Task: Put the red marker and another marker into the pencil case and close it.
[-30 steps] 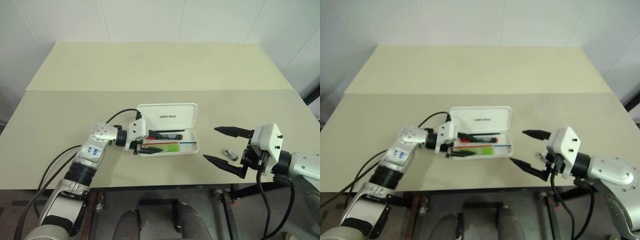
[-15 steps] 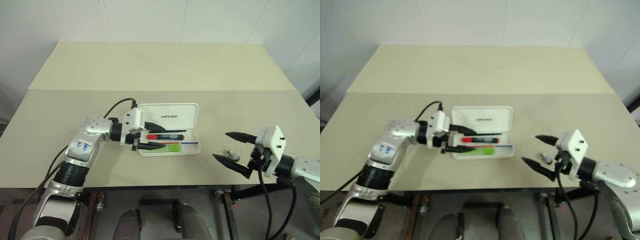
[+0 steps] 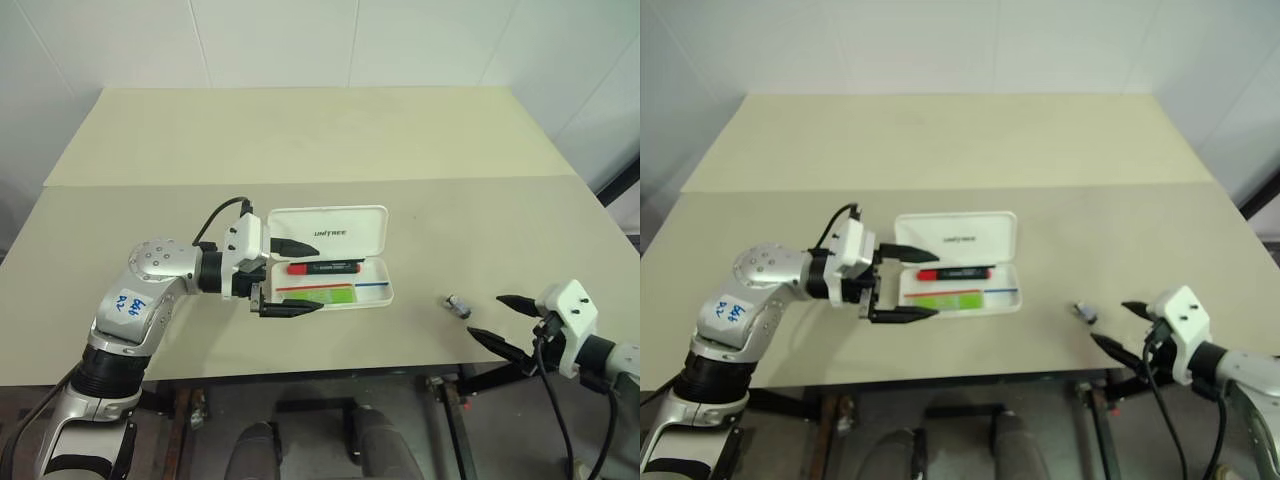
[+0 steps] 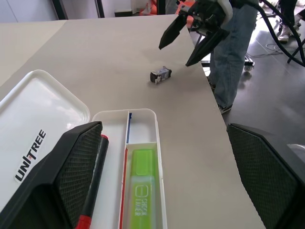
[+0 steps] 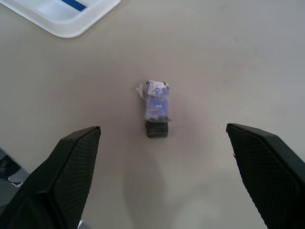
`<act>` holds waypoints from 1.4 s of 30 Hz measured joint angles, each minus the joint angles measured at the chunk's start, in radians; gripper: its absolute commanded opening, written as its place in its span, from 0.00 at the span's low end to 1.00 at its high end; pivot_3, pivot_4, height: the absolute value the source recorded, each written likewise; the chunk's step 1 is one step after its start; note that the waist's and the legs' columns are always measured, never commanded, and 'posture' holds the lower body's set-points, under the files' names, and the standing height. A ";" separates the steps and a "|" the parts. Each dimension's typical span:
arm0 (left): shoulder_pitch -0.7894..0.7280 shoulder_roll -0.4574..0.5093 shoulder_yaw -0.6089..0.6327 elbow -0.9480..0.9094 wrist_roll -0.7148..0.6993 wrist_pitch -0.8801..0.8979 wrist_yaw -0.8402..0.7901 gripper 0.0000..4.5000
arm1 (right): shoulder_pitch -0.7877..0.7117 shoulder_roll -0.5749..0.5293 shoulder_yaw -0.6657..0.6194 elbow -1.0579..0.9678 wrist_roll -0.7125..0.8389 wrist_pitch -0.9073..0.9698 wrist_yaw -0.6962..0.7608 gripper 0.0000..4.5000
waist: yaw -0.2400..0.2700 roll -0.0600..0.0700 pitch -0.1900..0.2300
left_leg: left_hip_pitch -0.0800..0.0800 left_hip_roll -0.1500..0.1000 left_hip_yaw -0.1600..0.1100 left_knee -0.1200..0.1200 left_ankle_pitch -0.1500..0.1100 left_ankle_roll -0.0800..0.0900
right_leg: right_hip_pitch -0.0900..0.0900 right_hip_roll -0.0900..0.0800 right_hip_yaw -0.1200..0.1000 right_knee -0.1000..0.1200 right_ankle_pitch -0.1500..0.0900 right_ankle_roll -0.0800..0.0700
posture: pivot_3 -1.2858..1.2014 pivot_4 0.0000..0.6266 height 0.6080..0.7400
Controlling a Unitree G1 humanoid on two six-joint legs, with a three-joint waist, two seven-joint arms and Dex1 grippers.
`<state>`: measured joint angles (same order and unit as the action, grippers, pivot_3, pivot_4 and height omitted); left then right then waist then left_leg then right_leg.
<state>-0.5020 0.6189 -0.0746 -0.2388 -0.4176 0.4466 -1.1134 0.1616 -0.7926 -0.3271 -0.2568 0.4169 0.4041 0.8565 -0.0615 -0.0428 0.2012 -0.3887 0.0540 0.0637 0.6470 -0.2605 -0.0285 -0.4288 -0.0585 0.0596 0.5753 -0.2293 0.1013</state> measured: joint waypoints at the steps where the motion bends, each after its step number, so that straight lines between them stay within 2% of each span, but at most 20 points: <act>1: 0.001 0.001 0.001 -0.005 -0.005 0.002 0.003 0.99 | -0.024 0.008 0.019 0.017 -0.008 -0.004 -0.002 1.00 | 0.001 0.000 0.000 | 0.000 0.000 0.000 -0.001 0.000 0.000 | 0.000 0.000 0.000 0.000 0.000 0.000 | 0.52 0.24 1.00; 6: 0.002 0.010 0.007 -0.030 -0.013 0.014 0.024 0.99 | -0.119 0.036 0.088 0.099 -0.047 -0.013 -0.022 1.00 | 0.006 0.000 0.000 | -0.001 0.000 0.000 -0.001 -0.001 0.002 | -0.001 0.000 -0.001 0.001 -0.001 0.000 | 0.52 0.24 1.00; 13: 0.003 0.014 0.017 -0.051 -0.016 0.028 0.052 0.99 | -0.137 0.055 0.120 0.152 -0.066 -0.038 -0.027 1.00 | 0.009 0.000 0.000 | -0.001 -0.001 0.001 0.000 -0.002 0.002 | -0.001 -0.001 0.000 0.000 -0.001 0.001 | 0.52 0.24 1.00; 14: 0.003 0.015 0.018 -0.059 -0.016 0.030 0.054 1.00 | -0.134 0.055 0.119 0.157 -0.065 -0.047 -0.027 0.91 | 0.009 0.000 0.000 | -0.001 -0.001 0.001 0.000 -0.002 0.002 | 0.000 -0.001 0.000 0.000 -0.001 0.001 | 0.52 0.24 1.00; 16: 0.003 0.017 0.019 -0.061 -0.019 0.032 0.057 1.00 | -0.128 0.055 0.119 0.162 -0.063 -0.061 -0.025 0.80 | 0.009 0.000 0.000 | -0.001 -0.001 0.000 0.000 -0.002 0.002 | 0.000 -0.001 0.000 0.001 -0.001 0.001 | 0.52 0.24 1.00; 21: 0.003 0.017 0.019 -0.062 -0.024 0.033 0.068 1.00 | -0.112 0.058 0.120 0.166 -0.063 -0.091 -0.025 0.39 | 0.009 0.000 0.000 | 0.000 -0.002 0.000 0.002 -0.001 0.002 | 0.001 -0.002 0.000 0.000 -0.001 0.001 | 0.52 0.24 1.00; 22: 0.003 0.017 0.019 -0.062 -0.024 0.033 0.068 1.00 | -0.111 0.058 0.120 0.166 -0.063 -0.094 -0.025 0.38 | 0.009 0.000 0.000 | 0.000 -0.002 0.000 0.002 -0.001 0.002 | 0.001 -0.002 0.000 0.000 -0.001 0.001 | 0.52 0.24 1.00; 23: 0.003 0.017 0.019 -0.061 -0.025 0.033 0.070 1.00 | -0.109 0.059 0.121 0.166 -0.063 -0.095 -0.028 0.27 | 0.009 0.000 0.000 | 0.000 -0.003 0.000 0.002 -0.001 0.002 | 0.001 -0.003 0.000 0.000 -0.001 0.001 | 0.52 0.24 1.00; 26: 0.003 0.017 0.019 -0.061 -0.026 0.033 0.072 1.00 | -0.096 0.063 0.121 0.145 -0.063 -0.097 -0.030 0.09 | 0.009 0.000 0.000 | -0.001 -0.003 0.000 0.002 -0.001 0.002 | 0.001 -0.003 0.000 0.000 -0.001 0.001 | 0.52 0.24 1.00; 31: 0.004 0.030 0.020 -0.061 -0.026 0.028 0.067 1.00 | -0.114 0.063 0.127 0.140 -0.066 -0.095 -0.034 0.08 | 0.008 0.000 0.000 | -0.001 -0.003 0.000 0.002 -0.001 0.002 | 0.001 -0.003 0.000 0.001 -0.001 0.001 | 0.52 0.24 1.00; 35: 0.021 0.056 0.025 -0.060 -0.026 0.010 0.048 1.00 | -0.191 0.061 0.140 0.081 -0.037 -0.094 0.011 0.08 | -0.001 0.000 0.000 | 0.001 -0.002 0.001 0.000 -0.001 0.002 | 0.000 -0.002 0.000 0.002 0.000 0.002 | 0.52 0.24 1.00; 42: 0.057 0.089 0.037 -0.049 -0.026 -0.023 0.025 1.00 | -0.378 0.050 0.282 -0.009 -0.004 -0.054 0.135 0.08 | 0.008 0.000 0.000 | 0.000 -0.001 0.000 0.001 -0.001 0.002 | -0.002 -0.001 0.000 0.005 -0.002 0.000 | 0.52 0.24 1.00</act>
<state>-0.4450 0.7083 -0.0374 -0.2877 -0.4434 0.4234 -1.0884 -0.2162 -0.7429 -0.0449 -0.2654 0.4131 0.3497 0.9914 -0.0530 -0.0429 0.2012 -0.3887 0.0530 0.0635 0.6476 -0.2618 -0.0263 -0.4306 -0.0597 0.0592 0.5807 -0.2315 0.1015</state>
